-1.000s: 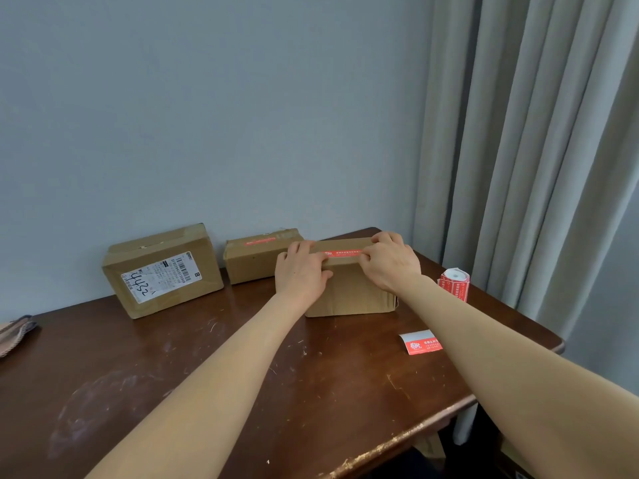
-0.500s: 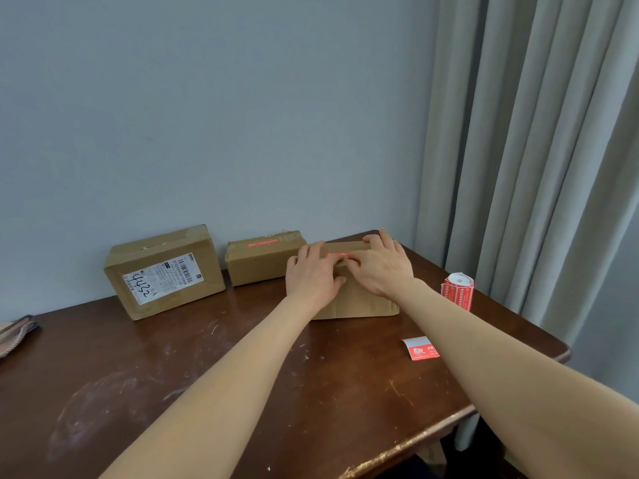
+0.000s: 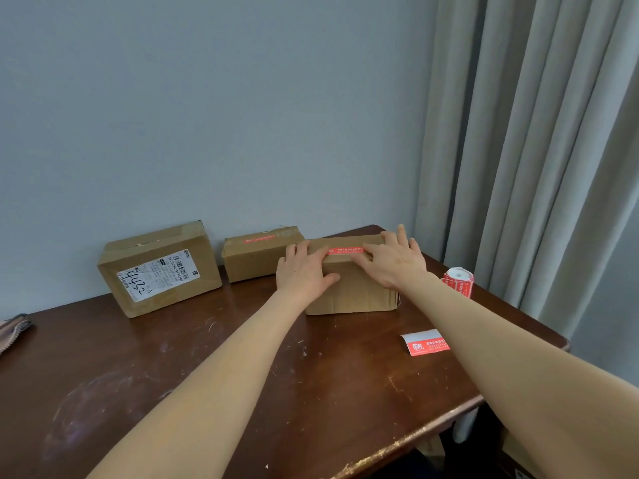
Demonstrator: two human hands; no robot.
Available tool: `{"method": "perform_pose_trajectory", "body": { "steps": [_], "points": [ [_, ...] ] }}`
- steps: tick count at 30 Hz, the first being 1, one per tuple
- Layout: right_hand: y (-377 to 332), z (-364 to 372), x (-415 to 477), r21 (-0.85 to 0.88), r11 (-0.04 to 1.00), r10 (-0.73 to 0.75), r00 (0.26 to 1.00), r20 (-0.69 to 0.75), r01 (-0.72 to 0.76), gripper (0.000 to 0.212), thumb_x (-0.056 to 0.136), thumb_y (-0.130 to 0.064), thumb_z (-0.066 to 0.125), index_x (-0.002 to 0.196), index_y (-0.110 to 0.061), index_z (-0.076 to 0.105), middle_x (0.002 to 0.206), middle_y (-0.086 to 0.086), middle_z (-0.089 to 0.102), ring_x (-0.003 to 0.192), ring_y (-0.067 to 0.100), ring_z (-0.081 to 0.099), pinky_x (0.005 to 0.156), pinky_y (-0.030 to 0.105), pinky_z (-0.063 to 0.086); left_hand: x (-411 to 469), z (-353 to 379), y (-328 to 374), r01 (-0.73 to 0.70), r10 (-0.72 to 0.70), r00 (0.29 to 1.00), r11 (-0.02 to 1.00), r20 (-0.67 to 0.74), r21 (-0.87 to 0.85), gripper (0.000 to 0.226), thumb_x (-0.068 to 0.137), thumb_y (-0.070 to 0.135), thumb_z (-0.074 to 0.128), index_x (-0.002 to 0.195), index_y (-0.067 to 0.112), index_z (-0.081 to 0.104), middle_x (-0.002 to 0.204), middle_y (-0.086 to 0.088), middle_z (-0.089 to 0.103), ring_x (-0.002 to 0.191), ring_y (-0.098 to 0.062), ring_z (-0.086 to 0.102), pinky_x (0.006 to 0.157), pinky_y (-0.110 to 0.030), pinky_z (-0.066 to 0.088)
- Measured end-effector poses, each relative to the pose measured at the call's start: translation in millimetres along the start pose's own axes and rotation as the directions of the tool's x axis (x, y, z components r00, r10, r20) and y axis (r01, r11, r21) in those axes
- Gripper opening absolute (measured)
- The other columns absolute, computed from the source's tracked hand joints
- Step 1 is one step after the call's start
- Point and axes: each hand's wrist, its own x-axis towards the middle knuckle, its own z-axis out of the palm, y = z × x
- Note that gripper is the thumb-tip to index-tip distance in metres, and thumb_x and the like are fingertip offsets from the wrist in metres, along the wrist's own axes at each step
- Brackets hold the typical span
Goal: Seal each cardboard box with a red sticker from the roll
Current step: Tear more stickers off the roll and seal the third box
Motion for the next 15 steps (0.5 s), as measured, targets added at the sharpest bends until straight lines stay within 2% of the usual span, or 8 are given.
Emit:
{"method": "perform_pose_trajectory", "body": {
  "steps": [3, 7, 10, 15],
  "points": [
    [-2, -1, 1, -0.005, 1.000, -0.015, 1.000, -0.008, 0.015, 0.061, 0.097, -0.061, 0.020, 0.139, -0.029, 0.050, 0.159, 0.011, 0.018, 0.148, 0.036, -0.003, 0.118, 0.051, 0.006, -2, -1, 3, -0.003, 0.003, 1.000, 1.000, -0.006, 0.016, 0.065, 0.089, 0.056, 0.051, 0.146, 0.031, 0.033, 0.153, -0.007, 0.027, 0.140, -0.028, 0.023, 0.108, -0.043, 0.029],
    [-3, -3, -1, -0.010, 0.999, -0.042, 0.995, -0.088, 0.041, 0.055, 0.097, -0.058, 0.028, 0.128, -0.027, 0.062, 0.157, 0.008, 0.025, 0.148, 0.032, 0.003, 0.118, 0.048, 0.009, -5, -4, 5, -0.008, 0.013, 0.995, 0.999, -0.097, 0.048, 0.058, 0.091, 0.054, 0.050, 0.142, 0.028, 0.042, 0.149, -0.006, 0.034, 0.137, -0.026, 0.028, 0.106, -0.040, 0.032],
    [-1, -3, -3, 0.029, 0.999, -0.039, 0.998, -0.057, 0.041, 0.052, 0.098, -0.056, 0.029, 0.131, -0.030, 0.059, 0.155, 0.009, 0.028, 0.148, 0.033, 0.006, 0.118, 0.049, 0.011, -7, -6, 5, -0.005, 0.008, 0.996, 0.999, -0.090, 0.035, 0.054, 0.091, 0.052, 0.051, 0.140, 0.030, 0.046, 0.149, -0.005, 0.035, 0.137, -0.026, 0.028, 0.106, -0.040, 0.032],
    [-6, -7, -5, 0.010, 0.998, -0.057, 0.998, -0.024, 0.057, 0.052, 0.098, -0.058, 0.027, 0.136, -0.035, 0.052, 0.156, 0.010, 0.025, 0.148, 0.033, 0.004, 0.118, 0.050, 0.011, -11, -5, 9, -0.033, 0.035, 0.993, 0.999, -0.110, 0.022, 0.052, 0.093, 0.046, 0.050, 0.142, 0.034, 0.039, 0.150, -0.006, 0.033, 0.138, -0.026, 0.026, 0.106, -0.040, 0.031]
  ]
}}
